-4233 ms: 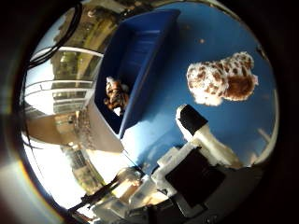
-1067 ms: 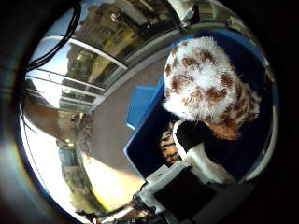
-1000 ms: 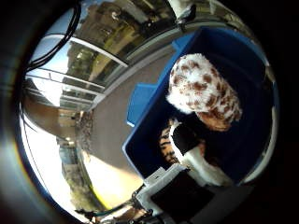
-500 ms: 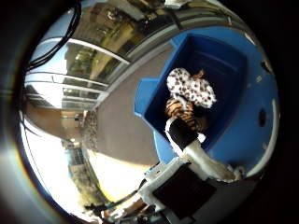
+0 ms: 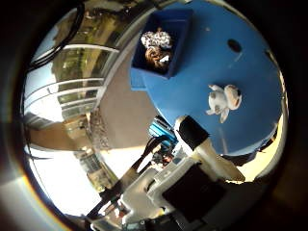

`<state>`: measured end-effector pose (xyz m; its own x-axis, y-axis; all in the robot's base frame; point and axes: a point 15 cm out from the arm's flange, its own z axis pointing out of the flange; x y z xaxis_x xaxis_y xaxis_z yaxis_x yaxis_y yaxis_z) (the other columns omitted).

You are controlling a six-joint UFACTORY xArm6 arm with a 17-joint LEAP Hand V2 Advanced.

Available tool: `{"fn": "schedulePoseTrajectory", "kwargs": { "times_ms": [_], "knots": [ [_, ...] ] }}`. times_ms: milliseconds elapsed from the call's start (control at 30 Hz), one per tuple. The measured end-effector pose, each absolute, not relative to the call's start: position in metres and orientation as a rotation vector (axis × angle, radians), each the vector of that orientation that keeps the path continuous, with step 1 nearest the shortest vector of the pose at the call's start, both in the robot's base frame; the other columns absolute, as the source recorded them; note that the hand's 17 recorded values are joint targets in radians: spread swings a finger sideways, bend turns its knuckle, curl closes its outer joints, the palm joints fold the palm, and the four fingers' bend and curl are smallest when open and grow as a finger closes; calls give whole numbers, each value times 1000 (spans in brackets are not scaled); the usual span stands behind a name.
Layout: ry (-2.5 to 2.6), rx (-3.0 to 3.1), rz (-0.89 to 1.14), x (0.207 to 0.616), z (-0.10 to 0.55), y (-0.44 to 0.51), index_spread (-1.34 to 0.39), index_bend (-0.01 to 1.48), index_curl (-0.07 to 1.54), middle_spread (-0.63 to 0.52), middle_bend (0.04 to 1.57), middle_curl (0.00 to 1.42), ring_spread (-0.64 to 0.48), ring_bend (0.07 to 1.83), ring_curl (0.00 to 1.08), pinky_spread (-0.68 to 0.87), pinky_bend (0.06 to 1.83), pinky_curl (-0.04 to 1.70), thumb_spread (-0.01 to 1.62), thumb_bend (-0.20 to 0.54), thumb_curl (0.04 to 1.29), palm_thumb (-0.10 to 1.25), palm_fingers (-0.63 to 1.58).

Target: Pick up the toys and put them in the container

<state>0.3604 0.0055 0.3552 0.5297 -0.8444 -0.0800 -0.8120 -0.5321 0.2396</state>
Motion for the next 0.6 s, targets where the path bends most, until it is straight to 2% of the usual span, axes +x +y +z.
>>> {"fn": "schedulePoseTrajectory", "kwargs": {
  "times_ms": [200,367,600],
  "knots": [
    [-1422,2616,-264,355,280,-28,-295,169,319,29,174,333,241,399,293,453,659,300,1119,-27,367,595,92],
    [-1357,2632,-308,334,221,-28,-291,171,305,30,174,329,238,382,297,447,643,283,1115,-30,365,595,96],
    [-1299,2641,-340,344,167,-16,-290,173,294,30,168,321,242,354,298,440,639,269,1112,-29,361,599,86]
  ]
}}
